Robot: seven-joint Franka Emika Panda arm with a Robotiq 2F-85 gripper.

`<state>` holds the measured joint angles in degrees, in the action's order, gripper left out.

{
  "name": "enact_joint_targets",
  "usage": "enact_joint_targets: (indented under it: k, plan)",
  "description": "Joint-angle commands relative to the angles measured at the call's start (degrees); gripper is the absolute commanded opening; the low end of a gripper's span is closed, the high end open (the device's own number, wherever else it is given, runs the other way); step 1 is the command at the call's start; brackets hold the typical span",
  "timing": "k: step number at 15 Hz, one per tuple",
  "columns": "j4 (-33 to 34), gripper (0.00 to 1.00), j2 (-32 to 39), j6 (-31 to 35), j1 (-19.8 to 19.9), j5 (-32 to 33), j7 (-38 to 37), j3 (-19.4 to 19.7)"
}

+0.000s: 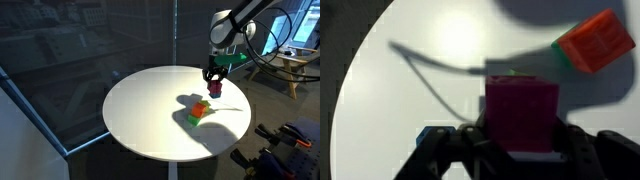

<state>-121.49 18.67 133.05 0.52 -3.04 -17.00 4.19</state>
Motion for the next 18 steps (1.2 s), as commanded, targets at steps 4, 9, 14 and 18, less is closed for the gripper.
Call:
enact_joint_targets:
  k: [4, 9, 14, 18]
  plan:
    - [2.9, 0.29, 2.8, -1.4, 0.8, -0.8, -0.5, 0.7]
    - [6.7, 0.29, 5.9, -2.7, 0.8, -1.1, -0.3, 0.5]
    - [11.0, 0.29, 8.6, -4.4, 0.9, -1.4, -0.4, 0.6]
    - [14.0, 0.29, 10.7, -6.1, 1.1, -1.6, -0.7, 0.6]
